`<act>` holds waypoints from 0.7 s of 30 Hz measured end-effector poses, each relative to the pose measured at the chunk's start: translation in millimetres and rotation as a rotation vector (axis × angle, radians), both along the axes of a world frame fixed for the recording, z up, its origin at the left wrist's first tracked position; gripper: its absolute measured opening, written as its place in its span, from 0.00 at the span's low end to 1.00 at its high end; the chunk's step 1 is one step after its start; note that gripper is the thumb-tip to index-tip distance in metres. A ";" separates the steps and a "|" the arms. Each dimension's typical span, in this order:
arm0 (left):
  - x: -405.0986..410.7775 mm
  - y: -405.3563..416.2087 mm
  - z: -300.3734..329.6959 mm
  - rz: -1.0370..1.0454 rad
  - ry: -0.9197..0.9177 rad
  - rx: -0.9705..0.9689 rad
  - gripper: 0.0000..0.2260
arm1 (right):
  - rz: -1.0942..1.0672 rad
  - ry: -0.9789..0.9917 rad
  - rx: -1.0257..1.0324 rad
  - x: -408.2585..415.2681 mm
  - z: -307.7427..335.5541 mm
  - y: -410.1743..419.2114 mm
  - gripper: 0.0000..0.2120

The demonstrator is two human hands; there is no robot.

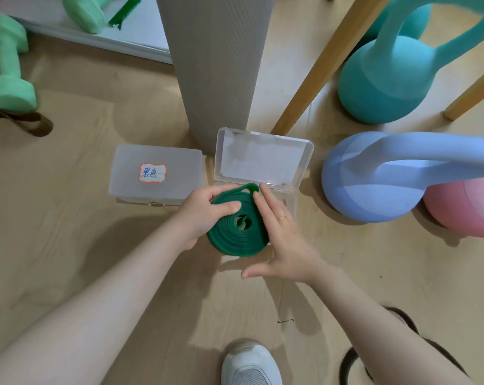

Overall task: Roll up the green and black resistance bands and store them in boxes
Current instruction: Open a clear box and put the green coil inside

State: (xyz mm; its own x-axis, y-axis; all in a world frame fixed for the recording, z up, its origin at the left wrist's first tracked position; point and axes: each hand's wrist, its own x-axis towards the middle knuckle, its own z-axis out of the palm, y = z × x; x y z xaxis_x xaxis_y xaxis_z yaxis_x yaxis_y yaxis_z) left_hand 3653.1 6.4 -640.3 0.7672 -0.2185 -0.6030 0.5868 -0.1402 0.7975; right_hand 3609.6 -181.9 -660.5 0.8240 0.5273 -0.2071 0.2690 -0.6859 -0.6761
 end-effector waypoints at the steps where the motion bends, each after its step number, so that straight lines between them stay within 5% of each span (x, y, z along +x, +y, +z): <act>1: 2.4 -3.3 -1.1 -0.024 -0.015 0.001 0.14 | 0.064 -0.100 -0.131 3.7 -1.8 1.8 0.61; 4: 5.9 -12.4 -2.5 -0.096 -0.040 -0.007 0.13 | 0.071 -0.224 -0.319 12.2 -4.0 8.4 0.61; 12: 5.1 -11.1 -13.5 -0.145 -0.036 0.038 0.12 | -0.024 -0.251 -0.183 18.9 -21.7 5.8 0.53; 18: 0.5 8.4 -26.8 -0.548 -0.401 0.421 0.41 | -0.149 -0.115 -0.214 33.4 -30.8 -9.6 0.57; 21: 0.7 8.9 -35.2 -0.742 -0.519 0.556 0.45 | -0.090 -0.102 -0.262 38.2 -41.5 -9.1 0.55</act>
State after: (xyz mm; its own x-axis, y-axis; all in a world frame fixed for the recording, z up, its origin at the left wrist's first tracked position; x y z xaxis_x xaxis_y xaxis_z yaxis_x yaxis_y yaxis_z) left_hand 3653.8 15.2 -675.5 0.7472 -0.5317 -0.3989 -0.1888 -0.7452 0.6396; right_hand 3647.8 -191.0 -702.0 0.8885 0.3908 -0.2407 0.2566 -0.8578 -0.4453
